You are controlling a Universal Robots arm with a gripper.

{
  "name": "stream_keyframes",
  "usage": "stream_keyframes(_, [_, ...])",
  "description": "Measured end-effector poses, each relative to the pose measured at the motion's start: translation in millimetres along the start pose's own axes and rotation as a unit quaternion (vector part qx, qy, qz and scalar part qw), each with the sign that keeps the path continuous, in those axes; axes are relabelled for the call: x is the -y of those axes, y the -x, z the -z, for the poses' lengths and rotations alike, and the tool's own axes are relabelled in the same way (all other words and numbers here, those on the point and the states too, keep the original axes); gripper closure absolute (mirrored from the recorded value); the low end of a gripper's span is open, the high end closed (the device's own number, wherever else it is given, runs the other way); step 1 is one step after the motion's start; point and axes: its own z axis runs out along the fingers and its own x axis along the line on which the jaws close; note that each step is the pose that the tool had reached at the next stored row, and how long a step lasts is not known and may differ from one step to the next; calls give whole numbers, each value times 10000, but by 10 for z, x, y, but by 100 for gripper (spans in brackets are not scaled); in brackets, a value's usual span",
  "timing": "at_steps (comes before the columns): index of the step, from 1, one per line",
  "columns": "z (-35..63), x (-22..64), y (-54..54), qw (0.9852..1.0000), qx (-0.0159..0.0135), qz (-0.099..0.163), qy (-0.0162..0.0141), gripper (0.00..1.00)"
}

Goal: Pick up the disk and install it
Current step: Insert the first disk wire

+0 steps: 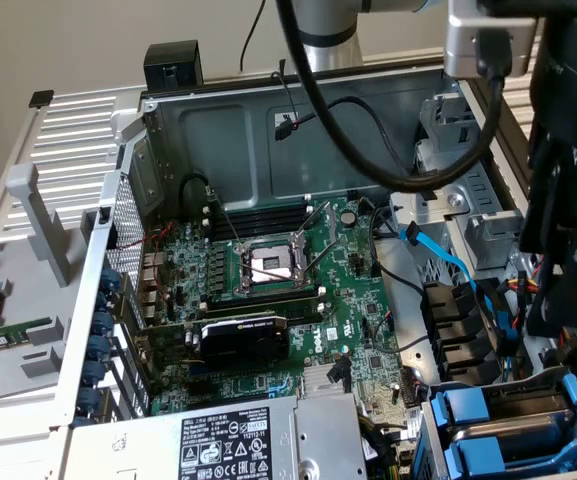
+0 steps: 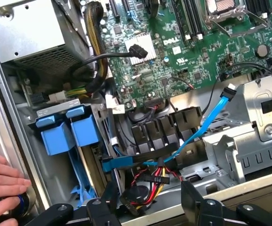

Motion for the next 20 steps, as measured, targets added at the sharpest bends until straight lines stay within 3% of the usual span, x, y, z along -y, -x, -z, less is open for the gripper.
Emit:
stream_keyframes(6, [-84, -19, -5, 9996, -13, -278, -24, 35])
stream_keyframes(10, [-102, -33, 24, 9994, 6, -322, -86, 35])
stream_keyframes(14, [-124, -57, 66, 9994, -4, -326, -92, 35])
stream_keyframes(20, [-167, -101, 76, 9991, -69, -392, -125, 35])
